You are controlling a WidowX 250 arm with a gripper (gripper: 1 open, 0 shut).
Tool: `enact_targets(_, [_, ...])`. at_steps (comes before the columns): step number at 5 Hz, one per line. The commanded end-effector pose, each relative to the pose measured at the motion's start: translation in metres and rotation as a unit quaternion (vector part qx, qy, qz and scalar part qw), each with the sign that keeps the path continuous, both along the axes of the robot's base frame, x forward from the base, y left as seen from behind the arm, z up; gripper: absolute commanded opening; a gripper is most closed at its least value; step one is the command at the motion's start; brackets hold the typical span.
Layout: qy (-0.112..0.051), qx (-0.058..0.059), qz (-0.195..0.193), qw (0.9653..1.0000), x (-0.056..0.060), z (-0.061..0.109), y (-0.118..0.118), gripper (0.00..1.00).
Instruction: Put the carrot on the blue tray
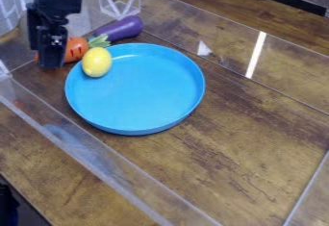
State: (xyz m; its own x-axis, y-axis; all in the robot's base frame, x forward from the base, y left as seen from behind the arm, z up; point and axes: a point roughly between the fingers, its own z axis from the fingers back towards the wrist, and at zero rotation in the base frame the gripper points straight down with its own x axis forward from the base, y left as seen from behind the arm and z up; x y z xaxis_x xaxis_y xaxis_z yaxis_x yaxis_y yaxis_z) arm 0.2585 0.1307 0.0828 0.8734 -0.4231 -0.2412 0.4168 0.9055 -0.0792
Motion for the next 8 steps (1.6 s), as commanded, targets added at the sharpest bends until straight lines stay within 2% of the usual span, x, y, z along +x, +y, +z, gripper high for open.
enact_targets(1, [-0.032,0.015,-0.001,0.9994,0.014,0.02,0.011,1.0])
enact_targets(2, [-0.039,0.017,-0.002,0.9991,0.026,0.022,0.025,1.0])
enact_targets(3, [-0.041,0.017,-0.001,0.999,0.034,0.02,0.037,1.0])
enact_targets(5, [-0.043,0.019,0.027,0.9985,0.044,-0.02,0.056,1.0])
enact_targets(7, [-0.049,0.018,-0.016,0.9985,0.07,-0.03,0.062,1.0])
enact_targets(8, [-0.05,0.019,0.014,0.9985,0.071,-0.031,0.054,0.0])
